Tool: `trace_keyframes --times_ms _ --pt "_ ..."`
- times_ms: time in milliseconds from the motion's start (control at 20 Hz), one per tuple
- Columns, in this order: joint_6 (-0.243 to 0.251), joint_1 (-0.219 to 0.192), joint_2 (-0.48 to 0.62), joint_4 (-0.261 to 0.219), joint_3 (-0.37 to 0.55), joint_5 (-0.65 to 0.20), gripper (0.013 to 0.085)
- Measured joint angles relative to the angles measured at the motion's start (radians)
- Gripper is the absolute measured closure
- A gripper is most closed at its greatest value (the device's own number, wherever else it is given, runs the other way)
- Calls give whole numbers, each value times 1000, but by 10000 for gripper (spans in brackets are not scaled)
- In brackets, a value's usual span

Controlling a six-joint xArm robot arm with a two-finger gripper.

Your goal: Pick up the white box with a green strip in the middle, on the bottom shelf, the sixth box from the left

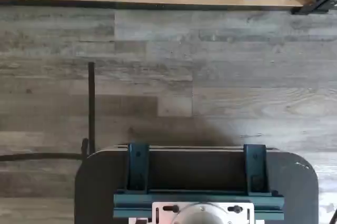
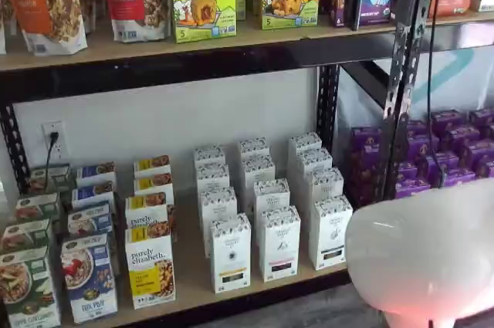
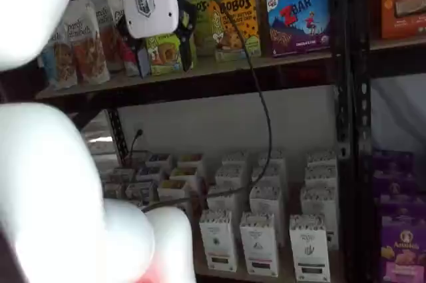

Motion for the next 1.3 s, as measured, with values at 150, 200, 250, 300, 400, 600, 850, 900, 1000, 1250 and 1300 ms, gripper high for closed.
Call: trace_keyframes --times_ms 150,200,250,300,400,600,850,900,1000,1250,1300 --pt "18 35 2 -38 -1 2 130" --pt "20 36 0 -39 1 -2 130" --pt "20 37 -2 -40 4 -4 130" --pt "21 37 -4 -41 6 -7 130" --pt "22 42 -9 -51 16 -16 130" --pt "5 32 -31 -73 61 -59 130" --pt "-64 -48 -72 -60 180 -163 130" --pt "-77 -63 -82 -51 214 -191 130" --pt "-100 -92 -103 -26 287 -255 130" --pt "-141 -131 -148 23 498 -456 130" --pt "-149 -137 -149 30 537 -496 130"
